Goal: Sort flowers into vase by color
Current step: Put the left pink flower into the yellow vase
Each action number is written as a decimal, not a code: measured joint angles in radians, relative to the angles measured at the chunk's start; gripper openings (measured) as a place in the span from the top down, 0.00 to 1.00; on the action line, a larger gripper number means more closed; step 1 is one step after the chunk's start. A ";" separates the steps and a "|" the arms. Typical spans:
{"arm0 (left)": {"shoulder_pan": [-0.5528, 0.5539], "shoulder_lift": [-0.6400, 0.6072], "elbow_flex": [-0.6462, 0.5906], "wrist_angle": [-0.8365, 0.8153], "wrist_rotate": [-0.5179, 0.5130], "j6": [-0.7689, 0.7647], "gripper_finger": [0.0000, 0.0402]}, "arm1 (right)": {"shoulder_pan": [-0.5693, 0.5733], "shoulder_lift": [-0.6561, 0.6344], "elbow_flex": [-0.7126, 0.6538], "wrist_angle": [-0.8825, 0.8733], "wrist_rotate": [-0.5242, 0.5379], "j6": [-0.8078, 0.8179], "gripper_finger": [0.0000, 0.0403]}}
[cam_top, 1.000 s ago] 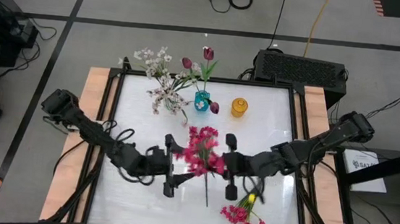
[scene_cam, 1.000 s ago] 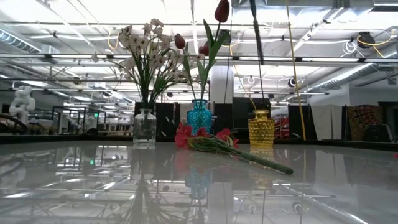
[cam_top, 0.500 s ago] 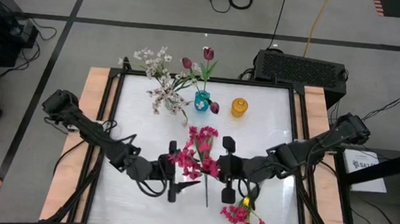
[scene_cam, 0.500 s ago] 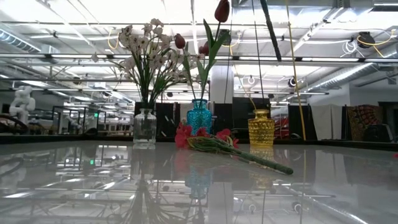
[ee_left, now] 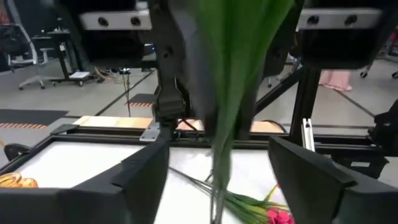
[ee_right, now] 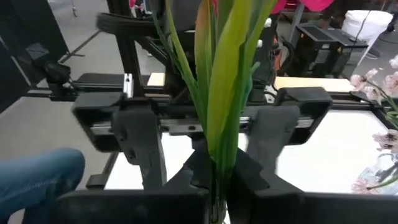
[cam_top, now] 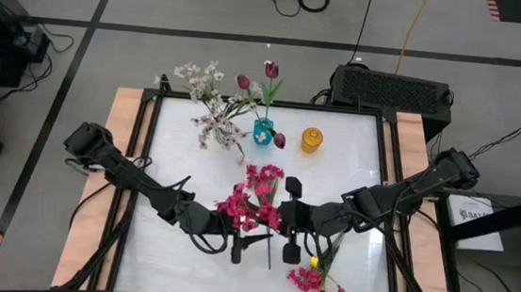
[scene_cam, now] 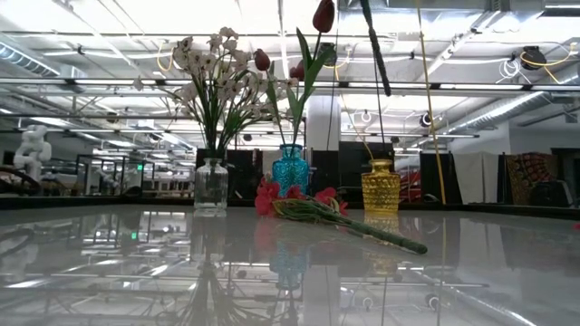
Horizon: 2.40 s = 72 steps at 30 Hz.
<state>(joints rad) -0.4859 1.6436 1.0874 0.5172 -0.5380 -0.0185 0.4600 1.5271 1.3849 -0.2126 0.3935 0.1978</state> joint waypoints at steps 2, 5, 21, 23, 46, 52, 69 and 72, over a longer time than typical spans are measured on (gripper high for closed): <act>0.001 0.000 0.000 -0.011 0.003 0.000 0.41 | -0.001 0.001 0.000 -0.001 0.000 0.000 0.96; 0.004 0.000 0.000 -0.008 0.003 0.001 0.57 | -0.003 0.001 0.000 0.002 0.002 0.000 0.94; 0.001 -0.008 -0.001 0.138 -0.010 0.091 0.97 | 0.056 -0.033 0.000 0.034 0.193 -0.152 0.69; 0.000 -0.008 -0.001 0.191 -0.010 0.138 0.97 | 0.066 -0.048 0.000 0.062 0.211 -0.180 0.65; 0.094 -0.008 -0.001 0.304 0.164 0.163 0.97 | 0.006 -0.064 0.000 0.186 0.150 -0.244 0.78; 0.077 -0.008 -0.001 0.265 0.150 0.281 0.92 | 0.009 -0.063 0.000 0.165 0.139 -0.271 0.97; -0.085 -0.083 -0.001 -0.095 -0.422 0.238 0.22 | -0.010 -0.251 -0.005 0.022 0.321 -0.327 1.00; -0.095 -0.093 -0.001 -0.161 -0.402 0.178 0.21 | -0.070 -0.339 -0.046 0.023 0.328 -0.357 1.00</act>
<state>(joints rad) -0.5809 1.5509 1.0866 0.3559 -0.9396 0.1590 0.3900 1.1876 1.3392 -0.1899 0.7212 -0.1594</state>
